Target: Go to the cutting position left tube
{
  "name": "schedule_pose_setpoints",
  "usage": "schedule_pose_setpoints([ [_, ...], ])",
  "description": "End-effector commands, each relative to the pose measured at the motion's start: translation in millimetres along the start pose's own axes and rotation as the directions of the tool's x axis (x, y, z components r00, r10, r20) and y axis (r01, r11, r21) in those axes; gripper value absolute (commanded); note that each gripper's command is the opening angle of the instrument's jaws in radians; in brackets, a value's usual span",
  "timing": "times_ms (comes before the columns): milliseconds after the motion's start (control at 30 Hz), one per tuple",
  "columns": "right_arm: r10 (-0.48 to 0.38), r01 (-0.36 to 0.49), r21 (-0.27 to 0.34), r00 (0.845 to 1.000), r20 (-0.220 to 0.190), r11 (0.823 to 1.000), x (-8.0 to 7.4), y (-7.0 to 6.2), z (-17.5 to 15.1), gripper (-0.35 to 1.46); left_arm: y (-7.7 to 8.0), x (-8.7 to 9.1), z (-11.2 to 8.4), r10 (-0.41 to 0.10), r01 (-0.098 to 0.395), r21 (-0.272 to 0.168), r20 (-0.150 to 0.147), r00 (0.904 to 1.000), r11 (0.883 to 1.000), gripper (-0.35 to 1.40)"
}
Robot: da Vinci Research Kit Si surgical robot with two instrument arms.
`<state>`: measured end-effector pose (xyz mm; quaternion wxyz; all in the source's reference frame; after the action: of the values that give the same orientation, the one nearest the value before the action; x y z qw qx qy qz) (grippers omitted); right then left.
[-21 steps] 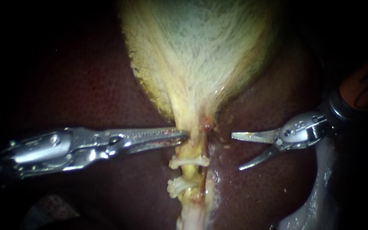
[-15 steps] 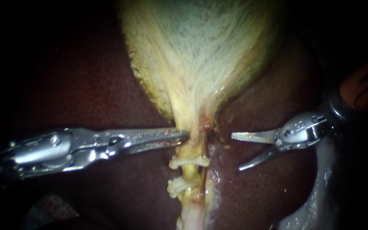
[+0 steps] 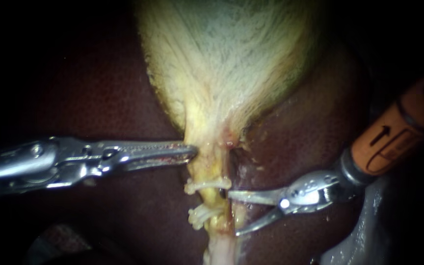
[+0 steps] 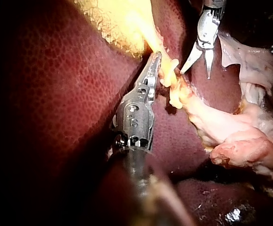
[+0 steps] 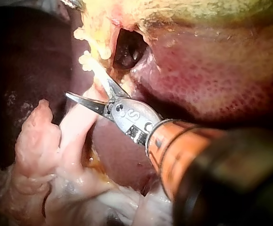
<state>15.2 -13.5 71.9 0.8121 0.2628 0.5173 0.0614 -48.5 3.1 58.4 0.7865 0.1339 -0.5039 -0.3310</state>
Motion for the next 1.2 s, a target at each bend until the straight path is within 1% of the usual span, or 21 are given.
schedule_pose_setpoints([
  [33,-0.003,0.003,-0.002,1.0,0.007,1.0,-0.3,0.3,0.1,1.42,-0.1,-0.1,0.0,0.0,0.0,0.0,0.0,1.0,1.0,-0.05],
  [200,-0.001,0.001,-0.012,1.0,0.023,1.0,-1.0,1.4,0.1,1.42,-0.7,-0.3,-0.2,0.0,0.0,-0.002,0.0,1.0,1.0,-0.05],
  [367,0.001,0.0,-0.031,1.0,0.027,1.0,-1.1,2.0,0.1,1.4,-1.4,-0.7,-0.3,-0.001,0.001,-0.003,0.004,1.0,1.0,-0.05],
  [533,0.002,-0.001,-0.037,1.0,0.03,0.999,-1.2,2.4,0.4,1.4,-2.1,-1.0,-0.5,-0.001,0.001,-0.002,0.006,1.0,1.0,-0.05],
  [667,0.003,-0.002,-0.04,1.0,0.03,0.999,-1.1,2.5,0.9,1.4,-2.3,-1.1,-0.5,-0.001,0.001,-0.002,0.006,1.0,1.0,-0.05],
  [800,0.004,-0.002,-0.043,1.0,0.03,0.999,-0.9,2.5,1.1,1.4,-2.3,-1.1,-0.5,-0.001,0.001,-0.002,0.006,1.0,1.0,-0.05],
  [900,0.002,-0.002,-0.013,1.0,0.031,1.0,-0.8,2.2,1.4,1.4,-2.1,-1.0,-0.3,-0.001,0.001,-0.001,0.006,1.0,1.0,-0.05],
  [1067,-0.002,0.002,0.022,1.0,0.0,1.0,0.0,1.5,2.4,1.4,-1.1,-0.5,-0.1,0.0,0.0,0.001,0.006,1.0,1.0,-0.05],
  [1200,-0.009,0.01,0.034,1.0,-0.016,0.999,0.7,1.7,3.6,1.38,-0.5,-0.3,0.1,0.0,0.0,0.001,0.006,1.0,1.0,-0.05],
])
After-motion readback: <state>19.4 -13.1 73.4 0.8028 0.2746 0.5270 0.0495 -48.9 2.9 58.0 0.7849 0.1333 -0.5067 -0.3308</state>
